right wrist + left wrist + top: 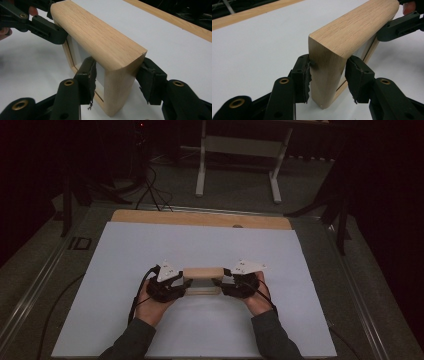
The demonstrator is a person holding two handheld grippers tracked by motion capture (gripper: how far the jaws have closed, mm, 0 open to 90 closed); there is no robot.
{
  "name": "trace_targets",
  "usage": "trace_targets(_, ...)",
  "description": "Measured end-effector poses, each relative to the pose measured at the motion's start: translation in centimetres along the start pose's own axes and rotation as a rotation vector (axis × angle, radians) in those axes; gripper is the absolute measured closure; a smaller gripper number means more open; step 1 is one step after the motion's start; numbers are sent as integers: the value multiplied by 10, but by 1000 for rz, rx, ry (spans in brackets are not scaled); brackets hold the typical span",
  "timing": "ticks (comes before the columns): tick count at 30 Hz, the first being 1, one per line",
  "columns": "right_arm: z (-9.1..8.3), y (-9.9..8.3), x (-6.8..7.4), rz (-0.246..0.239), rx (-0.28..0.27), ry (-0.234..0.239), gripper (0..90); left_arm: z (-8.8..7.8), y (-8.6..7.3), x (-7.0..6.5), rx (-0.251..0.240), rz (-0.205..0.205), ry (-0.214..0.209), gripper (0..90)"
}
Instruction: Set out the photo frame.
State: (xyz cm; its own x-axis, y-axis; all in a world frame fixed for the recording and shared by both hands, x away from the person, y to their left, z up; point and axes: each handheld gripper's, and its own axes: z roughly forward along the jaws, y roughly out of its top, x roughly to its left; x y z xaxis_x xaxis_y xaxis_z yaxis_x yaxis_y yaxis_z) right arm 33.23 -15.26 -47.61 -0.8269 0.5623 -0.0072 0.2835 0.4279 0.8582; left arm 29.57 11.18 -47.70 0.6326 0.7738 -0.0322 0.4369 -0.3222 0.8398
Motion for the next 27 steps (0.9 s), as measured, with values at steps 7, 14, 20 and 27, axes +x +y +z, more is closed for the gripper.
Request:
trace_targets(7, 5, 8, -3, 5, -15, -13, 507, 1, 5, 9, -20, -13, 9, 549)
trace_targets(14, 9, 12, -5, 17, -20, -26, 507, 5, 8, 15, -22, -13, 1, 546)
trace_targets(20, 11, 11, -9, 31, -20, -33, 506, 10, 10, 19, -10, -19, -7, 546)
trace_targets(27, 17, 10, -11, 43, -16, -40, 506, 15, 10, 25, -4, -44, -12, 542)
